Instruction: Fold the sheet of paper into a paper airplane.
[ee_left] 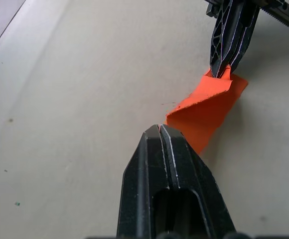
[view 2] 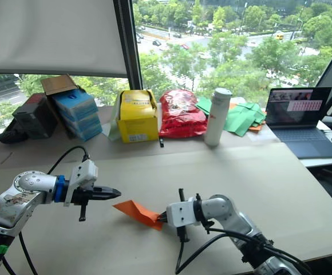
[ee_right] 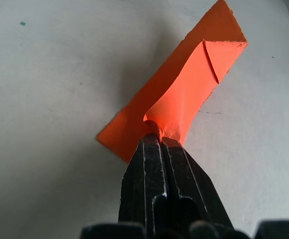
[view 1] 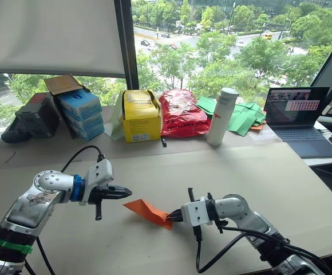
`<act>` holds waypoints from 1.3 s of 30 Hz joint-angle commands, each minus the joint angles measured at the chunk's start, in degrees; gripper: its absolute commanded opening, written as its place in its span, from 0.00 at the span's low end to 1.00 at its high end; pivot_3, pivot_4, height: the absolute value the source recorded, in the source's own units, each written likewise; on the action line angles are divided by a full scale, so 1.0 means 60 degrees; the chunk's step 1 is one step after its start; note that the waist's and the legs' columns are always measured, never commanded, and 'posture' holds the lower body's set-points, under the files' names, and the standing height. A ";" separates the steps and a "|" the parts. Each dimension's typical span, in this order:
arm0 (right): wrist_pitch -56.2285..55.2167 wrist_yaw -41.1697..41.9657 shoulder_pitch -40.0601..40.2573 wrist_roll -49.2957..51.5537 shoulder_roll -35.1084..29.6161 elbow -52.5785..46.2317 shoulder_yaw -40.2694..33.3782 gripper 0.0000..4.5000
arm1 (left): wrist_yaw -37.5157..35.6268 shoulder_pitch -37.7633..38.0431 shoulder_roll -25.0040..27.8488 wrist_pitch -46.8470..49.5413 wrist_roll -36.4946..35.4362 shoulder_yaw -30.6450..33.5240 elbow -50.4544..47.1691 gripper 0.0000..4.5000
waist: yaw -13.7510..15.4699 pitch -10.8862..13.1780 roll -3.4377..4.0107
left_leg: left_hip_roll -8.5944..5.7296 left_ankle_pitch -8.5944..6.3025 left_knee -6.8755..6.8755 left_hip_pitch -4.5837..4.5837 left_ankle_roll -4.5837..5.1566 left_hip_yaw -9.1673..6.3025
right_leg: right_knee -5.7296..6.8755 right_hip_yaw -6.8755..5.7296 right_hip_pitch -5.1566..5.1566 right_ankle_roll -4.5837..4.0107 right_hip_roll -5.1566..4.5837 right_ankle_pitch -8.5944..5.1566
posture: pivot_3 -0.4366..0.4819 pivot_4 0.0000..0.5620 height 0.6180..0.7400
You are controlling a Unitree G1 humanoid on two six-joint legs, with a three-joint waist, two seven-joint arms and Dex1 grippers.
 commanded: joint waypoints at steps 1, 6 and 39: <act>0.0401 0.0055 0.0097 -0.0438 -0.0093 0.0189 0.0273 0.01 | 0.0136 -0.0398 -0.0377 0.0310 -0.0415 -0.0089 -0.0702 0.00 | 0.0001 -0.0001 -0.0002 | 0.0000 0.0000 0.0002 -0.0001 0.0000 0.0000 | 0.0000 0.0000 0.0000 0.0000 0.0000 0.0000 | 0.48 0.27 1.00; 0.0662 0.0027 0.0137 -0.0503 -0.0070 -0.0061 0.0314 0.01 | 0.0274 -0.0434 -0.0911 0.0219 0.0138 -0.1016 -0.0745 0.00 | -0.0014 -0.0002 -0.0001 | 0.0000 0.0001 -0.0001 0.0001 -0.0002 0.0003 | 0.0004 0.0006 0.0000 0.0000 0.0002 0.0000 | 0.48 0.27 1.00; 0.7082 0.0307 -0.0723 0.2350 0.0504 -0.4261 -0.0752 0.57 | 0.0028 0.0549 -0.0885 -0.1941 0.2061 -0.1927 0.0780 0.00 | 0.0019 0.0000 0.0000 | 0.0000 -0.0013 0.0002 -0.0022 0.0023 -0.0001 | -0.0009 0.0000 -0.0017 0.0000 -0.0007 0.0000 | 0.48 0.27 1.00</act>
